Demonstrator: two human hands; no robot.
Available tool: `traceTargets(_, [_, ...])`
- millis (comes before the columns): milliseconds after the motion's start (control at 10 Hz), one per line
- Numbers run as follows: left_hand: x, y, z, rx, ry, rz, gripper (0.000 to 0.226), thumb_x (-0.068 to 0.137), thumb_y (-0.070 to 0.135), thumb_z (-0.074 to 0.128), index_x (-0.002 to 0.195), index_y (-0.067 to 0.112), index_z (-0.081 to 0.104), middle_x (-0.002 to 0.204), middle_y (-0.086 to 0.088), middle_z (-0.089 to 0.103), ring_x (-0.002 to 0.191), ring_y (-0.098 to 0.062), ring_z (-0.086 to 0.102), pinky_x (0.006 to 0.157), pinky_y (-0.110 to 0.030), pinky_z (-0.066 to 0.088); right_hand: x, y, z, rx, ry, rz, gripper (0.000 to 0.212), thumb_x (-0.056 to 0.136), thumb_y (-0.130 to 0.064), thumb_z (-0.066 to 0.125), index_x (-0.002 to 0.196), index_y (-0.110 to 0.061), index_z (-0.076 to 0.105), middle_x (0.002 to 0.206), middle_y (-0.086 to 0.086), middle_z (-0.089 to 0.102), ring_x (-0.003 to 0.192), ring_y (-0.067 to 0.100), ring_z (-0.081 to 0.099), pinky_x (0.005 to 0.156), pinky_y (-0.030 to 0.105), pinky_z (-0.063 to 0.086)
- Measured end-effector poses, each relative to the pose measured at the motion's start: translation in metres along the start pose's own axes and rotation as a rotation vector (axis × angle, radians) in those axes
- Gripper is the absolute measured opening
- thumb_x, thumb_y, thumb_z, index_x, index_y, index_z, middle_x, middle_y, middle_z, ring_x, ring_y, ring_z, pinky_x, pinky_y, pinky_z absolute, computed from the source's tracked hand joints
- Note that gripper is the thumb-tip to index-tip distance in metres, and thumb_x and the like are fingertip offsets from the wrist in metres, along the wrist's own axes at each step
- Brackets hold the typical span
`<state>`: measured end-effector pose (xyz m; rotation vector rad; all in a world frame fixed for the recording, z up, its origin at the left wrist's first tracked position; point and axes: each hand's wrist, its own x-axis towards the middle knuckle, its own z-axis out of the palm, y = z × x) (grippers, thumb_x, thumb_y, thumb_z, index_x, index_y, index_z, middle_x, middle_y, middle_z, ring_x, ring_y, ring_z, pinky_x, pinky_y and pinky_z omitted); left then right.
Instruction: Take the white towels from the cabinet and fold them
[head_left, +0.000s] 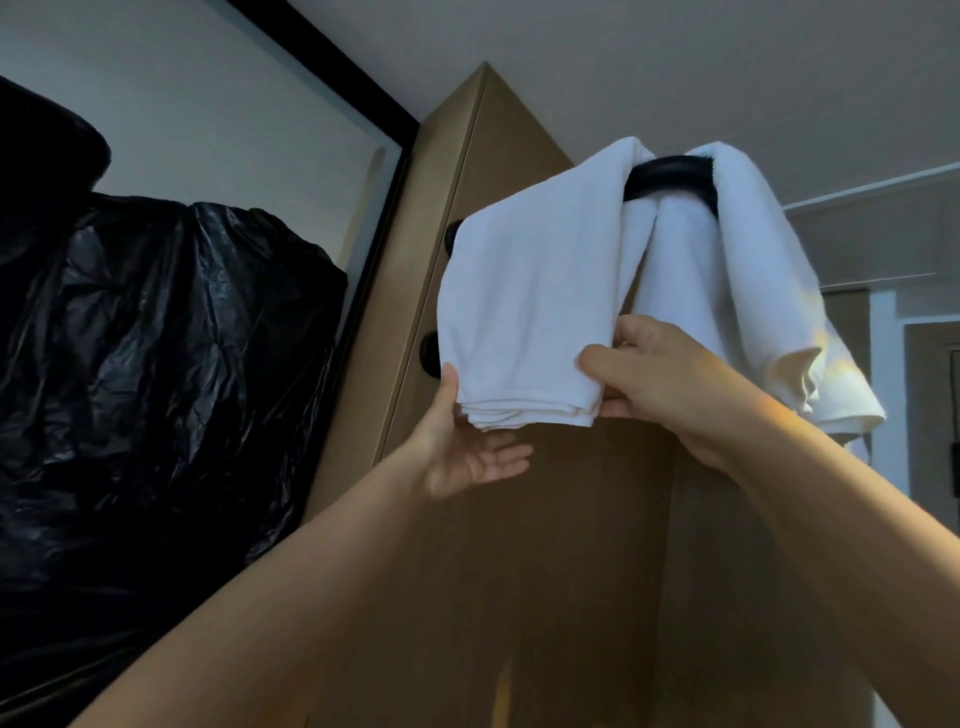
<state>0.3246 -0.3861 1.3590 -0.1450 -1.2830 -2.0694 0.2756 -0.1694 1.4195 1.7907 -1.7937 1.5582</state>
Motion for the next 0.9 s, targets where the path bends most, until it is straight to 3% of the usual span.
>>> traceTargets(100, [0.008, -0.002, 0.010, -0.280, -0.083, 0.105, 0.072, 0.090, 0.064, 0.043, 0.130, 0.005, 0.055, 0.120, -0.021, 0.065, 0.102, -0.035, 0.068, 0.076, -0.046, 0.059, 0.000, 0.002, 0.004, 0.046, 0.024, 0.004, 0.025, 0.088, -0.016, 0.060, 0.112, -0.007, 0.062, 0.109, 0.009, 0.071, 0.096, 0.019, 0.071, 0.085, 0.039, 0.060])
traceTargets(200, [0.016, 0.000, 0.011, -0.328, 0.071, 0.279, 0.051, 0.097, 0.040, 0.051, 0.131, 0.002, 0.054, 0.116, -0.013, 0.068, 0.099, -0.023, 0.068, 0.078, -0.035, 0.060, -0.001, 0.006, 0.004, -0.004, 0.075, 0.024, 0.029, 0.083, -0.023, 0.065, 0.107, -0.008, 0.062, 0.106, 0.012, 0.071, 0.094, 0.023, 0.071, 0.086, 0.044, 0.058])
traceTargets(300, [0.020, 0.005, 0.006, -0.204, 0.256, 0.326, 0.033, 0.094, 0.030, 0.059, 0.106, -0.001, 0.063, 0.110, -0.014, 0.067, 0.071, -0.013, 0.070, 0.057, -0.021, 0.055, -0.002, 0.007, 0.010, -0.106, 0.144, 0.032, 0.039, 0.074, -0.033, 0.077, 0.104, -0.011, 0.062, 0.101, 0.008, 0.072, 0.092, 0.024, 0.070, 0.086, 0.046, 0.057])
traceTargets(400, [0.021, 0.010, 0.005, -0.117, 0.338, 0.313, 0.030, 0.096, 0.028, 0.058, 0.106, -0.001, 0.059, 0.102, -0.014, 0.065, 0.068, -0.017, 0.066, 0.057, -0.022, 0.055, -0.001, 0.006, 0.017, -0.131, 0.168, 0.019, 0.044, 0.073, -0.034, 0.079, 0.105, -0.011, 0.061, 0.105, 0.009, 0.070, 0.093, 0.025, 0.069, 0.086, 0.049, 0.056])
traceTargets(500, [0.015, 0.013, 0.004, -0.103, 0.421, 0.330, 0.032, 0.090, 0.020, 0.068, 0.109, -0.004, 0.064, 0.107, -0.014, 0.069, 0.093, -0.029, 0.068, 0.082, -0.038, 0.058, -0.005, 0.013, 0.020, -0.123, 0.206, 0.005, 0.036, 0.077, -0.029, 0.078, 0.102, -0.011, 0.059, 0.103, 0.011, 0.069, 0.092, 0.027, 0.068, 0.086, 0.049, 0.056])
traceTargets(600, [0.008, 0.015, 0.004, -0.058, 0.466, 0.323, 0.031, 0.086, 0.019, 0.073, 0.109, -0.001, 0.067, 0.104, -0.013, 0.071, 0.095, -0.029, 0.069, 0.085, -0.042, 0.057, -0.012, 0.022, 0.025, -0.099, 0.267, -0.001, 0.029, 0.078, -0.026, 0.077, 0.095, -0.011, 0.057, 0.091, 0.011, 0.066, 0.077, 0.022, 0.063, 0.076, 0.041, 0.055])
traceTargets(700, [0.001, 0.020, 0.009, -0.010, 0.472, 0.290, 0.031, 0.085, 0.023, 0.074, 0.105, 0.000, 0.066, 0.102, -0.014, 0.070, 0.092, -0.028, 0.069, 0.080, -0.039, 0.058, -0.016, 0.022, 0.025, -0.117, 0.296, -0.023, 0.026, 0.079, -0.028, 0.076, 0.091, -0.016, 0.057, 0.079, 0.002, 0.061, 0.067, 0.012, 0.057, 0.058, 0.024, 0.046])
traceTargets(800, [-0.008, 0.023, 0.008, 0.073, 0.409, 0.258, 0.032, 0.090, 0.022, 0.067, 0.108, -0.004, 0.062, 0.101, -0.018, 0.068, 0.089, -0.030, 0.068, 0.076, -0.041, 0.058, -0.021, 0.020, 0.023, -0.162, 0.318, -0.034, 0.022, 0.080, -0.030, 0.074, 0.091, -0.021, 0.058, 0.080, -0.005, 0.065, 0.070, 0.009, 0.062, 0.058, 0.021, 0.044])
traceTargets(900, [-0.034, 0.026, -0.001, 0.295, 0.430, 0.168, 0.038, 0.098, 0.036, 0.052, 0.103, -0.001, 0.060, 0.095, -0.016, 0.065, 0.081, -0.029, 0.065, 0.071, -0.041, 0.055, -0.039, 0.024, 0.017, -0.192, 0.328, -0.053, 0.024, 0.083, -0.035, 0.072, 0.100, -0.025, 0.059, 0.089, -0.010, 0.066, 0.080, 0.003, 0.063, 0.061, 0.016, 0.043])
